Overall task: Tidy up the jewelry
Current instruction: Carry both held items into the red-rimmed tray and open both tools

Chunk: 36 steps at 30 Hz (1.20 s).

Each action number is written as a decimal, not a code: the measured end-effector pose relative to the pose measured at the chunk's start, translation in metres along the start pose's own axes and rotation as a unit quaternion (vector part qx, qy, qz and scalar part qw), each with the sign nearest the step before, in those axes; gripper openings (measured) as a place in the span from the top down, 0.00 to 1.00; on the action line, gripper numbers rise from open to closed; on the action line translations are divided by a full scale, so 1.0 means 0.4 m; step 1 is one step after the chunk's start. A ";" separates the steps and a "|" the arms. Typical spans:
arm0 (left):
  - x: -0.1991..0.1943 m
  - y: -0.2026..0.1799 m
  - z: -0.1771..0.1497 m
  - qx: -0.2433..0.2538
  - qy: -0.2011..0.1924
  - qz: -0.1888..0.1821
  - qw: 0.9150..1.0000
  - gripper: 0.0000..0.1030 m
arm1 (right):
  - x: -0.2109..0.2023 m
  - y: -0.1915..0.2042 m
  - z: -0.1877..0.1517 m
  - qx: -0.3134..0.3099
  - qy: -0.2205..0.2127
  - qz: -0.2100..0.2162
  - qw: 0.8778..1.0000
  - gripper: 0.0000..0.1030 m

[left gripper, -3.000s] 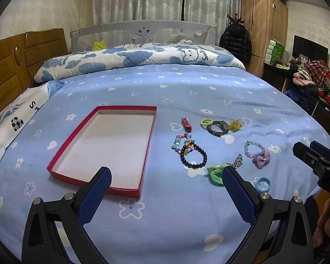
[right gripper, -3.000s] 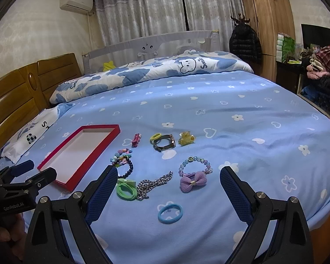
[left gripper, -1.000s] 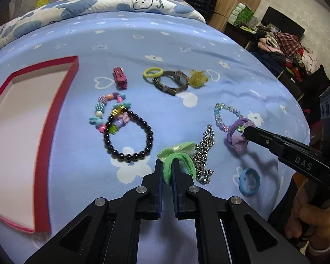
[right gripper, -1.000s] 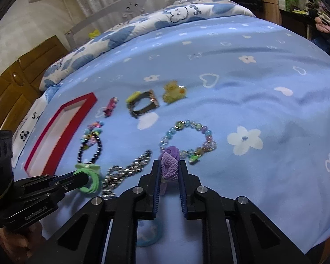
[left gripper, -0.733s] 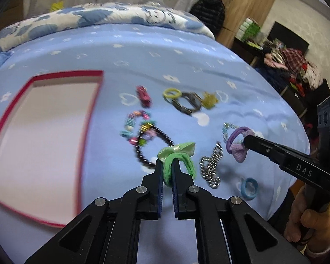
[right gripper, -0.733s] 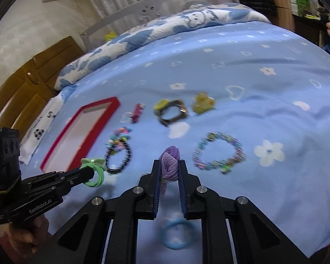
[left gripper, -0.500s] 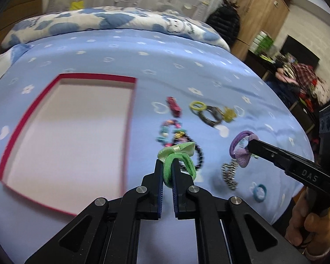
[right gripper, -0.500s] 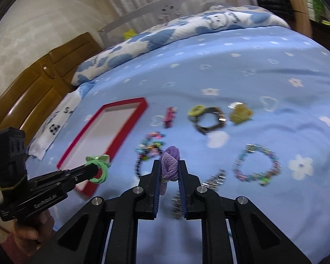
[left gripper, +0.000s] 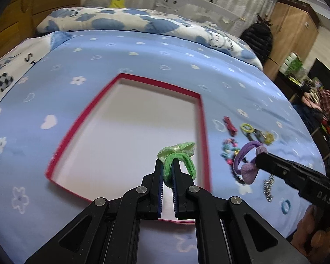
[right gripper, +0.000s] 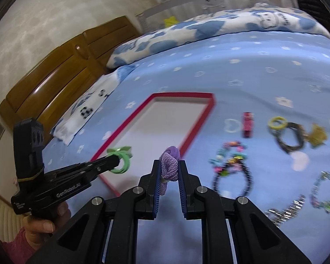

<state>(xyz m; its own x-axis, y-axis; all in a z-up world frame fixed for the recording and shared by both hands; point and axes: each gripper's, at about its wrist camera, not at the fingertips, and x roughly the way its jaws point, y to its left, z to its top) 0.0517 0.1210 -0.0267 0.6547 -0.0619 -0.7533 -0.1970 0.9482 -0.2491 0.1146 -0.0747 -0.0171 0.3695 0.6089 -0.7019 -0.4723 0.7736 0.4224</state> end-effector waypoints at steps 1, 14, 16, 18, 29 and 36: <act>0.003 0.001 0.001 -0.003 0.001 0.005 1.000 0.95 | 0.019 0.018 0.004 -0.005 0.005 0.008 1.000 0.86; 0.036 0.024 0.034 -0.032 0.037 0.057 0.997 0.94 | 0.206 0.097 0.016 -0.024 0.080 0.041 0.996 0.85; 0.049 0.023 0.046 -0.038 0.047 0.058 0.996 0.94 | 0.234 0.096 0.011 -0.025 0.096 0.039 0.994 0.85; 0.055 0.018 0.054 -0.037 0.053 0.064 0.996 0.94 | 0.255 0.093 0.008 -0.025 0.109 0.038 0.993 0.85; 0.112 0.009 0.073 -0.028 0.073 0.076 0.994 0.88 | 0.294 0.096 0.002 -0.035 0.141 0.031 0.989 0.80; 0.110 0.040 0.072 -0.037 0.063 0.081 0.994 0.80 | 0.286 0.097 0.006 -0.029 0.131 0.031 0.991 0.70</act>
<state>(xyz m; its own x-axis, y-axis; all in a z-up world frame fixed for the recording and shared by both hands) 0.0984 0.1424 -0.0462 0.5142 0.0473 -0.8563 -0.3484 0.9239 -0.1582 0.1404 0.0253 -0.0798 0.1217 0.5835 -0.8029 -0.5351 0.7199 0.4421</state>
